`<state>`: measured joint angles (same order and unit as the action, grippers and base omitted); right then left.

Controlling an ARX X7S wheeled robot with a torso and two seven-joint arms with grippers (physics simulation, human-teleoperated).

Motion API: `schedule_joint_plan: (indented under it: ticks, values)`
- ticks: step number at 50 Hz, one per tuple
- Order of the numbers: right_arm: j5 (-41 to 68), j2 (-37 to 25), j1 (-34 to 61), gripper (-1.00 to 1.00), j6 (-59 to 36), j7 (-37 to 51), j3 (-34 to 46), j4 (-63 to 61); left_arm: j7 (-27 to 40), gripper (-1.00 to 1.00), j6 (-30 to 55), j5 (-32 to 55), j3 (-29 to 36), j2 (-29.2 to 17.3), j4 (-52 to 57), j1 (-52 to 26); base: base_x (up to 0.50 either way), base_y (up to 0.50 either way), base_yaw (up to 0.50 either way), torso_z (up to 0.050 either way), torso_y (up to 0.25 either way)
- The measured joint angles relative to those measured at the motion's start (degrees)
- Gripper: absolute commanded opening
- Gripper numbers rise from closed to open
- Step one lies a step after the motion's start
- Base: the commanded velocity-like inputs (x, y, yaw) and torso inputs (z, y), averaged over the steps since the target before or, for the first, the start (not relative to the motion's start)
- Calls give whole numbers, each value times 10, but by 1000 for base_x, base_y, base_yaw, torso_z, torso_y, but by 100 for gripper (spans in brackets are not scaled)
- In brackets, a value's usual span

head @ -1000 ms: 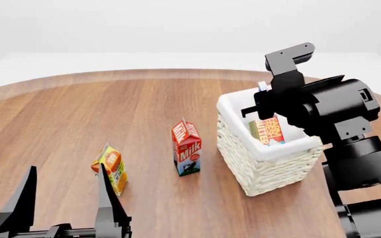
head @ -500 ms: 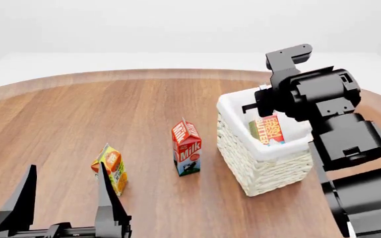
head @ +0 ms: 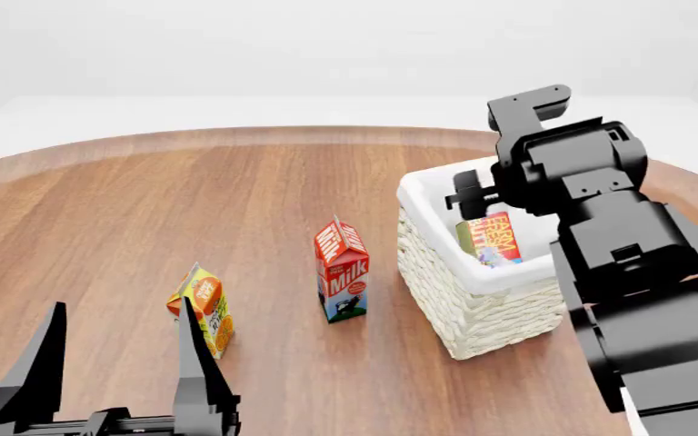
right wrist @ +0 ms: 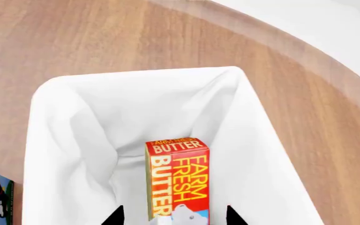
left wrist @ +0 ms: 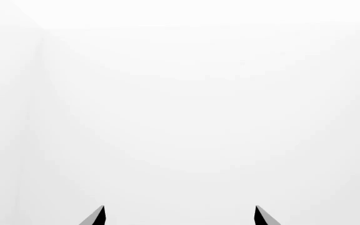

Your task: Pick up the cream cheese box and the butter, and put them in the basket.

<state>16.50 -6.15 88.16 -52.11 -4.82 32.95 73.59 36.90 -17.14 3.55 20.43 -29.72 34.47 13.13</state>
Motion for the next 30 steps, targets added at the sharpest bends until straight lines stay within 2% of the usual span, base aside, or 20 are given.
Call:
schedule_joint_plan:
  ticks: [13,21,25,30]
  values:
    - [-29,-1,3,100,0,-11,-28,-5,-1,100,6,3,1,-1,2,-4,0,0,0,0,0]
    - [-4,-41,-40,100,-79,9,-68,-157,-1,100,10,4,1,-1,4,-7,0,0,0,0,0]
    - [28,-60,-155,100,-85,-7,-173,-326,-2,100,15,6,2,-1,4,-11,0,0,0,0,0]
    - [75,-79,-397,100,64,-21,-284,-602,-3,100,19,9,2,-2,5,-14,0,0,0,0,0]
